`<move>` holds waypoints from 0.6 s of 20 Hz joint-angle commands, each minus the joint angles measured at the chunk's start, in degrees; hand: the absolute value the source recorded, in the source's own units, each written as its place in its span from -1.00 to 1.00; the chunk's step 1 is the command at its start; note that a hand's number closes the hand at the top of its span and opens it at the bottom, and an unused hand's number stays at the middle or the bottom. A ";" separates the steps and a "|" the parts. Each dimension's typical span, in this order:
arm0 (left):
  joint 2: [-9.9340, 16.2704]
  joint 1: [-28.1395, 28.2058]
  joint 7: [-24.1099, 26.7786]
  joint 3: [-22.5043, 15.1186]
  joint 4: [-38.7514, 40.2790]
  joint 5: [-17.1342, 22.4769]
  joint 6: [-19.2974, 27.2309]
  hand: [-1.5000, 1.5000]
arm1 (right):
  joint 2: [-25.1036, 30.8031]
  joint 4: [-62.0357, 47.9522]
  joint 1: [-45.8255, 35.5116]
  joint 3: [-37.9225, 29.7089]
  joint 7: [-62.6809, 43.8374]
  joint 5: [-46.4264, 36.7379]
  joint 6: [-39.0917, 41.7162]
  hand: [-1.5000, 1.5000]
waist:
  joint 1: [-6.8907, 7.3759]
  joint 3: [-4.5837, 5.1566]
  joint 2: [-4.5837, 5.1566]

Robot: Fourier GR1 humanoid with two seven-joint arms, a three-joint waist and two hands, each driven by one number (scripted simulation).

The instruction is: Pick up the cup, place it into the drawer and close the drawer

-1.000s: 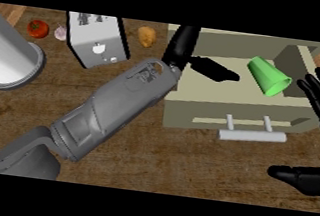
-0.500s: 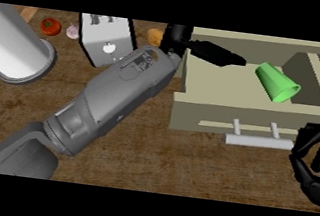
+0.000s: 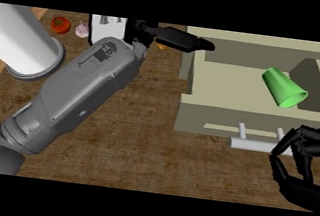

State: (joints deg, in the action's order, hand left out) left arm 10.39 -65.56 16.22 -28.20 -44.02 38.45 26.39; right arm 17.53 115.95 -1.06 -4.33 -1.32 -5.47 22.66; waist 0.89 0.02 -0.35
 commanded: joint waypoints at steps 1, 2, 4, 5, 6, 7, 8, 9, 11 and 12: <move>5.67 3.83 -3.89 2.02 -8.32 0.39 -0.83 -1.00 | -2.74 -2.68 -1.78 3.80 -0.02 -8.74 -4.52 1.00 | 0.66 -0.01 -0.04; 4.78 6.59 -3.12 1.62 -10.22 -1.00 0.79 -1.00 | -1.20 -4.33 -2.66 2.48 1.11 -8.55 -3.36 1.00 | 0.21 -0.02 0.06; 8.70 11.54 -4.01 1.88 -15.61 0.12 -1.04 -1.00 | -1.68 -6.27 -4.88 4.18 0.56 -12.36 -5.23 1.00 | 1.37 0.01 -0.07; 8.18 12.22 -4.24 2.04 -17.75 -0.64 -0.13 -1.00 | -0.94 -6.44 -6.07 4.96 0.34 -13.33 -4.42 1.00 | 0.69 0.00 0.03; 10.64 13.98 -5.21 2.57 -19.68 -0.24 -0.75 -1.00 | -2.07 -10.12 -6.70 6.07 3.08 -15.91 -6.33 1.00 | 1.22 -0.02 0.04; 10.36 15.58 -2.67 3.44 -17.64 0.05 -2.71 -1.00 | -3.70 -9.18 -6.47 10.66 2.07 -20.78 -8.16 1.00 | 0.85 0.01 0.24; 7.79 17.12 -3.10 1.03 -21.52 -1.23 0.88 -1.00 | -0.87 -12.98 -7.75 9.20 4.50 -22.54 -7.66 1.00 | 1.42 -0.02 0.11; 11.61 16.29 -5.10 3.15 -21.85 0.01 -1.31 -1.00 | -2.41 -15.64 -8.01 12.35 5.60 -26.29 -9.83 1.00 | 1.83 -0.03 0.20; 12.89 19.48 -3.38 4.41 -21.47 0.71 -3.92 -1.00 | 0.13 -19.74 -9.40 13.06 7.35 -29.61 -9.62 1.00 | 1.49 -0.01 0.45; 13.74 19.52 -4.67 4.94 -23.04 0.82 -3.06 -1.00 | -0.21 -18.91 -10.34 15.55 5.38 -33.14 -10.57 1.00 | 1.54 0.01 0.27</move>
State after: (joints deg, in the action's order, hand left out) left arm 21.18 -49.53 12.28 -24.95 -63.71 38.55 24.51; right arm 16.38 101.60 -8.65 6.71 3.44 -29.90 14.18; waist 2.19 0.01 -0.13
